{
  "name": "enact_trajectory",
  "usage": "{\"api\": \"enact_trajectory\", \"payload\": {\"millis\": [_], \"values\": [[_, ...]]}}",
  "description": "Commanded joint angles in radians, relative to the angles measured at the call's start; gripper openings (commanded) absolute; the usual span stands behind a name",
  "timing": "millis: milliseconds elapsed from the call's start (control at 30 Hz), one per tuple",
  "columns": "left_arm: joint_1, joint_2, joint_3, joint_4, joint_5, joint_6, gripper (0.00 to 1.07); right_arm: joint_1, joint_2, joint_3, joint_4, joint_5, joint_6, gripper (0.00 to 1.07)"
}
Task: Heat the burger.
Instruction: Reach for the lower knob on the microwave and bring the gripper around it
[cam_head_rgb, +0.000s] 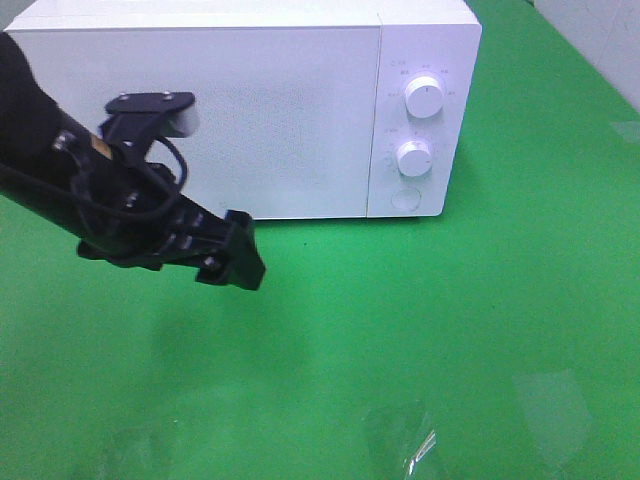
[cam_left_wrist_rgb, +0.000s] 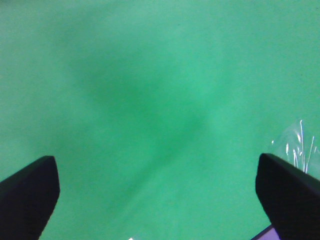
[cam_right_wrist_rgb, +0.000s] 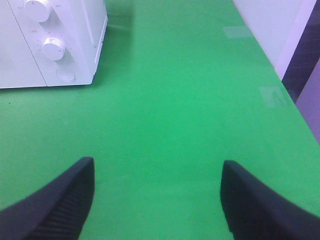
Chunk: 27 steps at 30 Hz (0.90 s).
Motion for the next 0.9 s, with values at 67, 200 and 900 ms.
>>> {"api": "enact_trajectory", "payload": {"millis": [67, 200, 900], "values": [[0.104, -0.083, 0.001, 0.018, 0.128, 0.004, 1.00, -0.005, -0.027, 0.004, 0.001, -0.005, 0.002, 0.68], [0.179, -0.143, 0.001, 0.058, 0.239, 0.004, 1.00, -0.005, -0.027, 0.004, 0.001, -0.005, 0.002, 0.68], [0.621, -0.490, 0.002, 0.147, 0.657, 0.044, 1.00, -0.005, -0.027, 0.004, 0.001, -0.005, 0.002, 0.67]]}}
